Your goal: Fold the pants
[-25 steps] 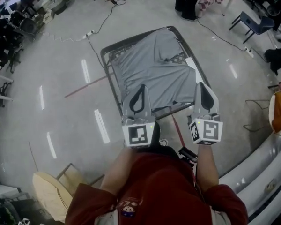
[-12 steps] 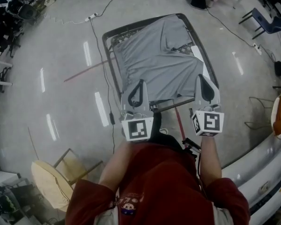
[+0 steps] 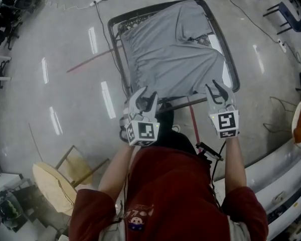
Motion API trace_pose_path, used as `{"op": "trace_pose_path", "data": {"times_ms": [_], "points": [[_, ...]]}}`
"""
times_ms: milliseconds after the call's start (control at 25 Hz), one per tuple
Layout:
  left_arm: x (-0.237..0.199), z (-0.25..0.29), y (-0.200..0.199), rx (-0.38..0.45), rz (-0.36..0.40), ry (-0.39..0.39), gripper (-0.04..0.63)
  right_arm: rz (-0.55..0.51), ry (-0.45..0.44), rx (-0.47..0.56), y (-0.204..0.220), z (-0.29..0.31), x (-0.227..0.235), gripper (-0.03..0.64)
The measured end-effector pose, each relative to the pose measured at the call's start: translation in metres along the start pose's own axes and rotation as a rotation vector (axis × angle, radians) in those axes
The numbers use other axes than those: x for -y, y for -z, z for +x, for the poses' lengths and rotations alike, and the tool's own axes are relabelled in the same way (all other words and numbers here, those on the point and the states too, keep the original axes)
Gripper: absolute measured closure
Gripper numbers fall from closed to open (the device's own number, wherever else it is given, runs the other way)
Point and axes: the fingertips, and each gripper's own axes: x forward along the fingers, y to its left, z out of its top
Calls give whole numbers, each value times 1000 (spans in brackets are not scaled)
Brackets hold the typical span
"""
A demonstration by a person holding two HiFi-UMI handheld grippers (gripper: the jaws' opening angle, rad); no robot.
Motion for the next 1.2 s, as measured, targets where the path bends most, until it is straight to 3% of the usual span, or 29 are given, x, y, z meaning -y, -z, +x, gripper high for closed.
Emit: {"op": "trace_pose_path", "data": {"times_ms": [160,280,560,840,960,1200], "points": [[12,7,41,-121,54,75,404,-62,-82,-97,35,12,-16,492],[18,14,71,-213,142,128,386,-111,-136,-171,61,20,-22,480],[15,31,136,-421,333,275,368,-338,-270,-431,140,35,-14,457],[12,50,166,-524,489,381,368,-517,-442,-652,209,36,-7,457],[19,59,175,-559,509,443,368,-518,-504,-707,223,36,-3,457],[20,60,197,-634,543,541,378,-393,-647,-786,224,40,-4,457]]}}
